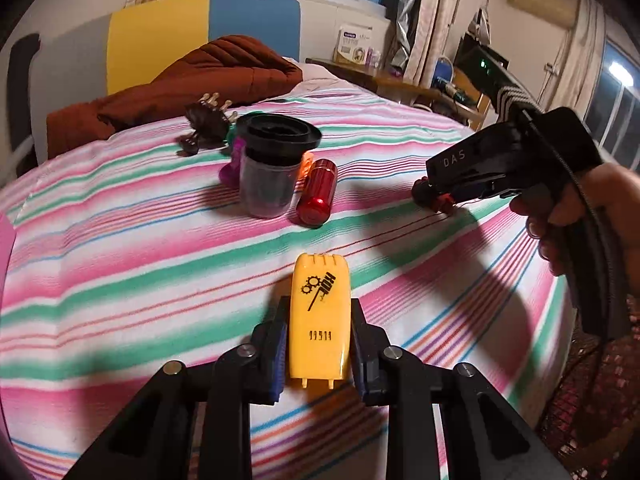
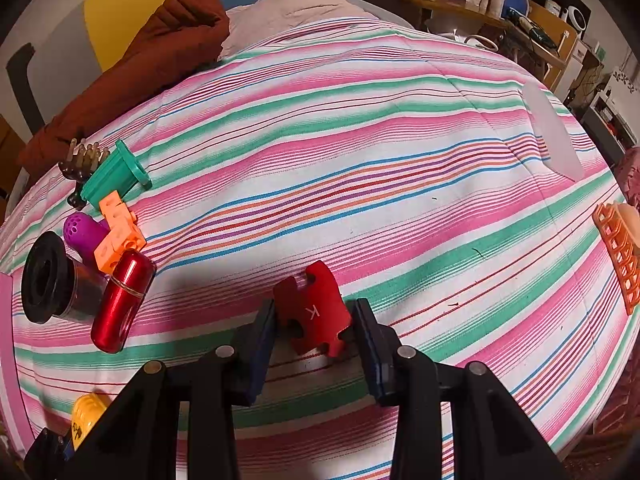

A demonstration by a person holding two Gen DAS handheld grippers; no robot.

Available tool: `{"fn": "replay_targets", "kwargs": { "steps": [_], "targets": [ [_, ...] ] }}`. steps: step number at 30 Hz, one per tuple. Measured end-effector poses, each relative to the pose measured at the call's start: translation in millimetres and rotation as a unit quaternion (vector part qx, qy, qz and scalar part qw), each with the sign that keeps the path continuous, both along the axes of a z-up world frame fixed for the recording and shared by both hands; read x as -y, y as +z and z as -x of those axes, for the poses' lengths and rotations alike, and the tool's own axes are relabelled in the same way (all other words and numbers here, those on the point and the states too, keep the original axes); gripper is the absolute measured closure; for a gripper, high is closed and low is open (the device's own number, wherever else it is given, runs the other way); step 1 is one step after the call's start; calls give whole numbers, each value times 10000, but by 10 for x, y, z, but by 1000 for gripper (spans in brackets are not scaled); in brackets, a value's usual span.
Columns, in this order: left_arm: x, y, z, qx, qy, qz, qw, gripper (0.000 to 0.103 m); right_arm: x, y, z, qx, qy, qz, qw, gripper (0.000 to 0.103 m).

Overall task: Organize rigid objects
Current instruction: 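Carry the yellow case into the tray and open the left gripper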

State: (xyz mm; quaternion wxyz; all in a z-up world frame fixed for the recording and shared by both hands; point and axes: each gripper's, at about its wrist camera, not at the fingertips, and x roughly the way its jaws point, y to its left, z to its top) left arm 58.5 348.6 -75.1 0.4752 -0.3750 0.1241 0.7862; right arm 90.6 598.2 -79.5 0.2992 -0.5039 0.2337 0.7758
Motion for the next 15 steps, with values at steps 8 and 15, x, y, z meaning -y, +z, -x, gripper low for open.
{"fn": "replay_targets", "kwargs": {
  "steps": [8, 15],
  "targets": [
    [301, 25, -113, -120, 65, -57, 9999, 77, 137, 64, -6, -197, 100, -3, 9998, 65],
    [700, 105, -130, 199, 300, -356, 9987, 77, 315, 79, 2, -521, 308, 356, 9975, 65]
  ]
}}
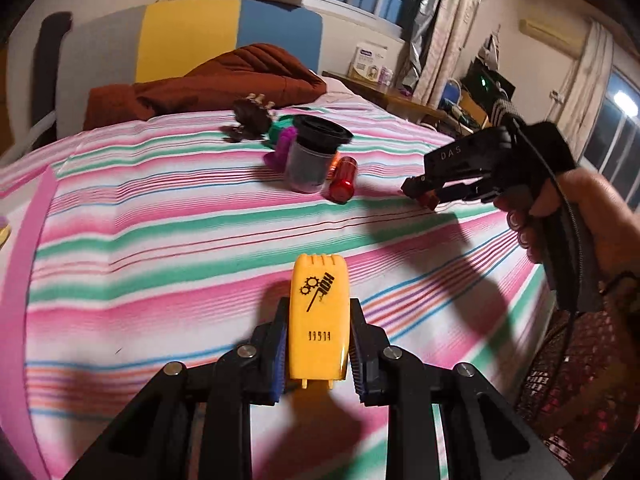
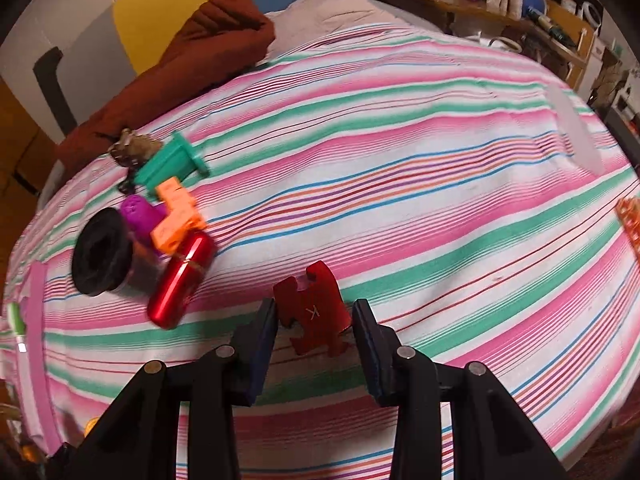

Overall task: Organize rigid objects
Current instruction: 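Carry the yellow case into the tray and open the left gripper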

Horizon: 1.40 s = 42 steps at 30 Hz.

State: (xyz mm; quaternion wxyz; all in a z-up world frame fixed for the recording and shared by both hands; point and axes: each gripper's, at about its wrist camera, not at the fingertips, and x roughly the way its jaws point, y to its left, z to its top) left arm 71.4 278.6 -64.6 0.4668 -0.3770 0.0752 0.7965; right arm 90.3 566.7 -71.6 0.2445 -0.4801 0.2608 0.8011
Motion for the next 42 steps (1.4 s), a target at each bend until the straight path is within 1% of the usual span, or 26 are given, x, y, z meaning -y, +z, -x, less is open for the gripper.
{"fn": "replay_targets", "kwargs": {
  "steps": [3, 6, 10, 15, 21, 24, 28, 31, 34, 37, 39, 42],
  "targets": [
    [191, 89, 0, -50, 95, -153, 9998, 77, 56, 28, -2, -34, 61, -36, 10000, 65],
    [363, 190, 24, -163, 218, -280, 9992, 77, 110, 56, -14, -127, 113, 29, 9999, 65],
    [613, 291, 100, -239, 498, -416, 9976, 77, 147, 75, -22, -174, 181, 109, 9996, 65],
    [981, 366, 306, -228, 1027, -496, 9932, 77, 230, 118, -18, -296, 344, 100, 9989, 65],
    [1405, 397, 595, -405, 1688, -345, 9842, 77, 368, 170, 4, -373, 563, -18, 9977, 65],
    [1642, 400, 772, -489, 2027, -267, 9777, 77, 441, 198, 8, -367, 608, -253, 9972, 65],
    [1893, 354, 1037, -502, 2409, -6, 9693, 77, 558, 233, 18, -388, 698, -554, 9953, 65],
    [2091, 314, 1247, -519, 2707, 181, 9611, 77, 621, 240, 28, -392, 806, -697, 9935, 65],
    [2232, 234, 1455, -360, 2922, 374, 9549, 77, 670, 256, 36, -354, 861, -860, 9919, 65],
    [2323, 112, 1660, -88, 3095, 583, 9491, 77, 677, 268, 41, -360, 860, -911, 9915, 65],
    [2338, 44, 1767, 95, 3153, 694, 9464, 77, 663, 260, 40, -359, 841, -881, 9919, 65],
    [2327, -40, 1869, 230, 3212, 876, 9427, 77, 664, 252, 46, -347, 825, -909, 9918, 65]
  ]
}}
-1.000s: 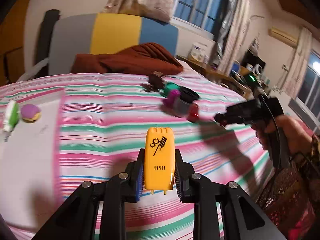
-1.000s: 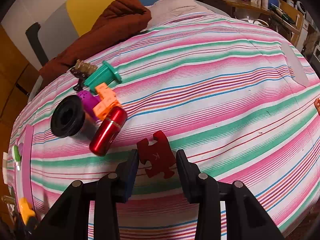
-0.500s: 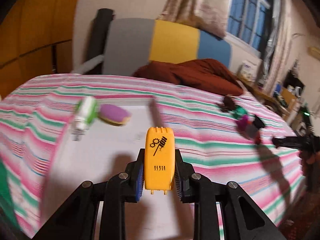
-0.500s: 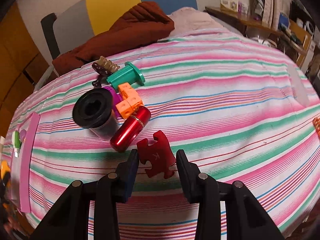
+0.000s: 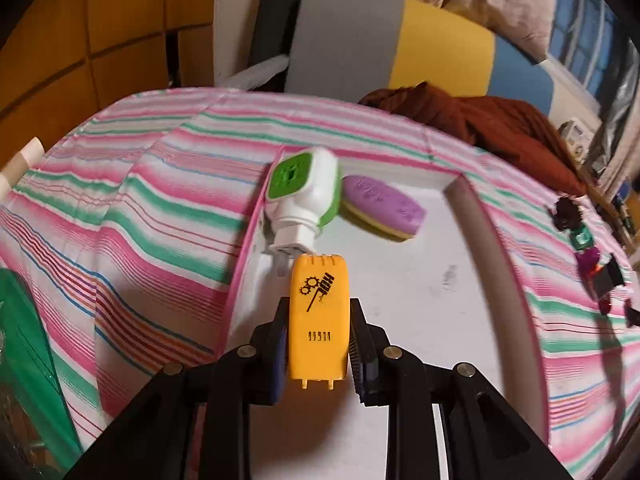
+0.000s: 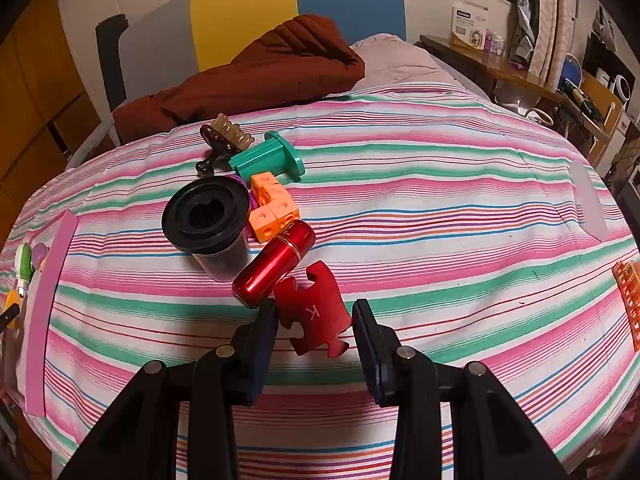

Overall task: Organize rigid objects
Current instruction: 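Carry the yellow case into the tray and open the left gripper, then carry the red puzzle piece into the tray and open the right gripper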

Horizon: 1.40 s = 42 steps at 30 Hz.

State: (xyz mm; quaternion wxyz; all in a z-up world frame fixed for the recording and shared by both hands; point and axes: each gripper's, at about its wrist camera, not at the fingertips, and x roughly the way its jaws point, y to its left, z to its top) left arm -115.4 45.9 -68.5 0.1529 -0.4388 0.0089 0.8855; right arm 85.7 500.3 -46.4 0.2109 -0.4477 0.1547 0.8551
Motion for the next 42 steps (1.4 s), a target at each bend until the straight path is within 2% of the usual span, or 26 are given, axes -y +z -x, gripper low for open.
{"fn": "replay_targets", "kwargs": {
  "steps": [5, 7, 8, 10, 12, 14, 20, 23, 28, 36, 42],
  "targets": [
    [-30, -75, 51, 156, 50, 132, 9998, 76, 21, 9, 5, 9, 25, -82, 10000, 65],
    [-24, -74, 7, 77, 77, 143, 9998, 62, 30, 18, 6, -8, 32, -101, 9999, 65],
    [-12, -52, -31, -29, 118, 124, 9999, 50, 35, 24, 4, -14, 33, -125, 9999, 65],
    [6, 26, -89, -264, 131, 14, 9996, 43, 41, 30, 2, -26, 39, -133, 9999, 65],
    [12, 103, -182, -518, 202, -26, 9984, 26, 51, 41, -5, -72, 55, -106, 9999, 65],
    [14, 177, -313, -771, 218, -102, 9967, 21, 82, 60, -7, -115, 82, -123, 9998, 65],
    [25, 257, -678, -1064, 48, -284, 9939, 14, 325, 131, -1, -272, 408, -220, 9986, 65],
    [49, 262, -822, -1040, -11, -441, 9936, 9, 510, 191, 8, -421, 577, -326, 9969, 65],
    [76, 215, -1077, -860, -182, -588, 9944, 8, 890, 202, 171, -567, 1006, 14, 9933, 65],
    [123, 232, -1288, -917, -302, -604, 9935, 8, 1705, 279, 876, -707, 1871, 402, 9790, 65],
    [186, 225, -1355, -894, -334, -649, 9933, 8, 2248, 289, 1469, -637, 2372, 413, 9685, 65]
  ]
}}
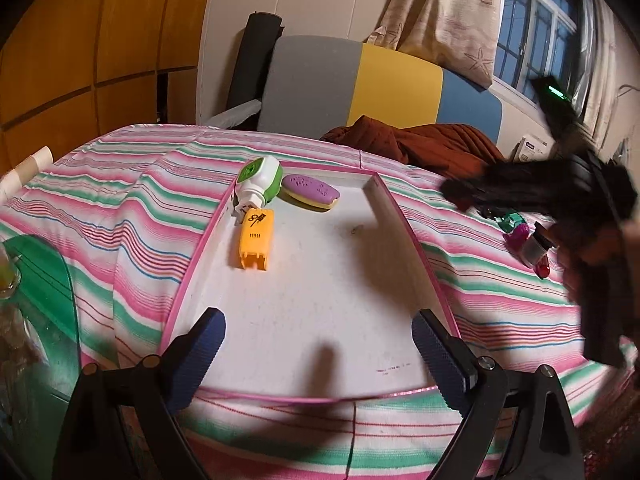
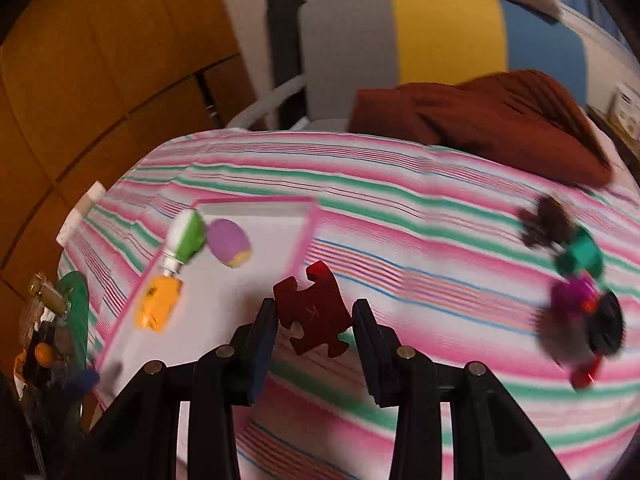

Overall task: Organize rigid objects
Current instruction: 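Carry the red puzzle piece into the tray and open the right gripper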

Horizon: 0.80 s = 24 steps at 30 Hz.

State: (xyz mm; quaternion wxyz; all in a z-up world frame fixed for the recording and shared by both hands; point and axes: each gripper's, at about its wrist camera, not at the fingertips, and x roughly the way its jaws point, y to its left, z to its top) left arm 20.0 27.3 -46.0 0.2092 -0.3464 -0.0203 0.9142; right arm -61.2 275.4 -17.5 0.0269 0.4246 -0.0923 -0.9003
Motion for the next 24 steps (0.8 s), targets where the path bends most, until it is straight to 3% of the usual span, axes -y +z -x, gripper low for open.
{"fn": "replay_targets", "kwargs": {
  "steps": [5, 15, 21, 24],
  "targets": [
    [46, 19, -58, -44, -52, -4, 10000, 8, 403, -62, 426, 36, 231, -398, 9989, 65],
    [152, 37, -66, -84, 59, -4, 9999, 6, 717, -346, 1077, 422, 319, -949, 9941, 65],
    [155, 23, -70, -52, 61, -34, 10000, 6, 661, -429, 1245, 584, 82, -870, 9945, 62],
    [150, -6, -79, -9, 57, -36, 10000, 6, 601, -392, 1171, 445, 4, -768, 9961, 59]
  ]
}}
